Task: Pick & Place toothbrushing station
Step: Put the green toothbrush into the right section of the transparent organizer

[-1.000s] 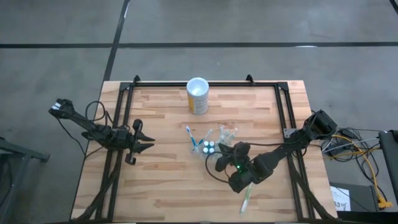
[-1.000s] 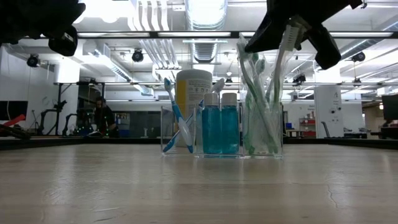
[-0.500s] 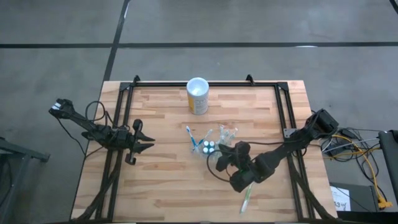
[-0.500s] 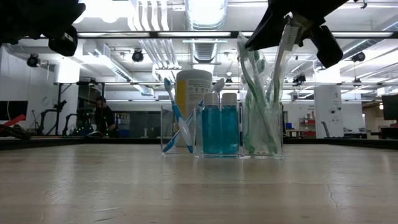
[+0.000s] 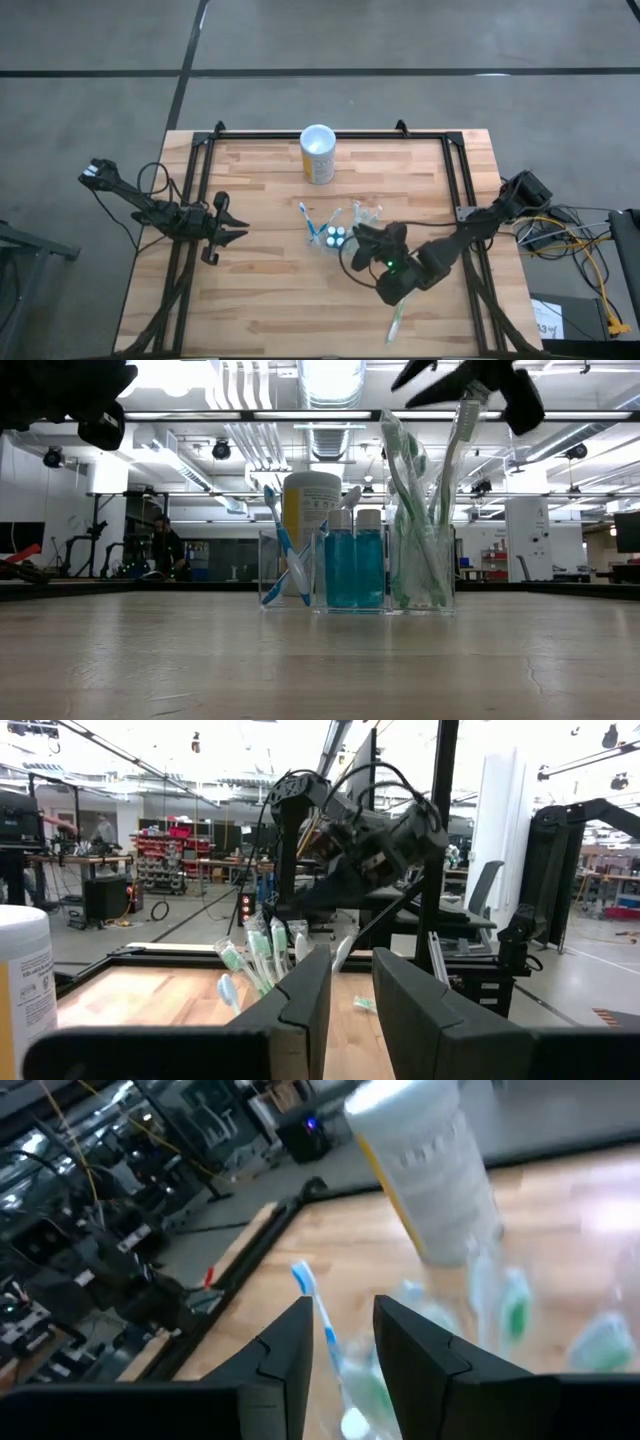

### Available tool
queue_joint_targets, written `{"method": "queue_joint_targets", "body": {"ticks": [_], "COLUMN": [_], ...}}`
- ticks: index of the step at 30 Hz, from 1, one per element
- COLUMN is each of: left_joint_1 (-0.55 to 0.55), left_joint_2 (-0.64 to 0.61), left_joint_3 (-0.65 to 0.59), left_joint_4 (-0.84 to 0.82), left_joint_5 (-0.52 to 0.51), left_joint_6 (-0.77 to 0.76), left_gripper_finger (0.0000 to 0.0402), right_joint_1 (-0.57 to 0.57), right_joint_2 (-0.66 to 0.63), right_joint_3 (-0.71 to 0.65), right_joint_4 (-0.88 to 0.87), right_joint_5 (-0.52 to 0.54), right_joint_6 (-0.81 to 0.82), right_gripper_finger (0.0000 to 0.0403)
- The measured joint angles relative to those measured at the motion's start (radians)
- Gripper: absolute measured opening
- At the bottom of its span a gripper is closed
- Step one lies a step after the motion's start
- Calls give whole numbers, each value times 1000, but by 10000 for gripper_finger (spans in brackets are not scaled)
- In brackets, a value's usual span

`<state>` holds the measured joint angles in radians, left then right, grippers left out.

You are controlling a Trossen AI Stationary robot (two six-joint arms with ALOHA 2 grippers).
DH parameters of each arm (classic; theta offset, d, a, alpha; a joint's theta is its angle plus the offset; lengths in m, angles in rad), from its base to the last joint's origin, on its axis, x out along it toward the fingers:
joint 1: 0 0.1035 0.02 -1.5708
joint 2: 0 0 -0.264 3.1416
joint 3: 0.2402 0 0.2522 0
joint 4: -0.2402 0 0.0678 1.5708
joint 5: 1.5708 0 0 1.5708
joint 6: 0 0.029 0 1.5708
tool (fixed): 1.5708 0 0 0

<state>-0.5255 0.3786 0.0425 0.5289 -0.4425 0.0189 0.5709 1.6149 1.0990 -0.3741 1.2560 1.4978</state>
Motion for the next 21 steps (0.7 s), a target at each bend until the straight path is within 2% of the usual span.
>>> {"method": "queue_joint_targets", "body": {"ticks": [7,11,14,21], "left_joint_1": [0,0,0,0], "left_joint_2": [0,0,0,0], "left_joint_3": [0,0,0,0], "left_joint_4": [0,0,0,0], "left_joint_5": [0,0,0,0], "left_joint_6": [0,0,0,0], "left_gripper_finger": [83,83,83,83], "right_joint_1": [5,14,21,55], "right_joint_2": [-83,-175,-248,-412], "right_joint_3": [58,89,103,108], "right_joint_4": [-4,-11,-26,-173], "right_joint_5": [85,85,29,-180], "right_joint_6": [-239,-367,-383,-339], "right_gripper_finger": [103,106,107,106]}}
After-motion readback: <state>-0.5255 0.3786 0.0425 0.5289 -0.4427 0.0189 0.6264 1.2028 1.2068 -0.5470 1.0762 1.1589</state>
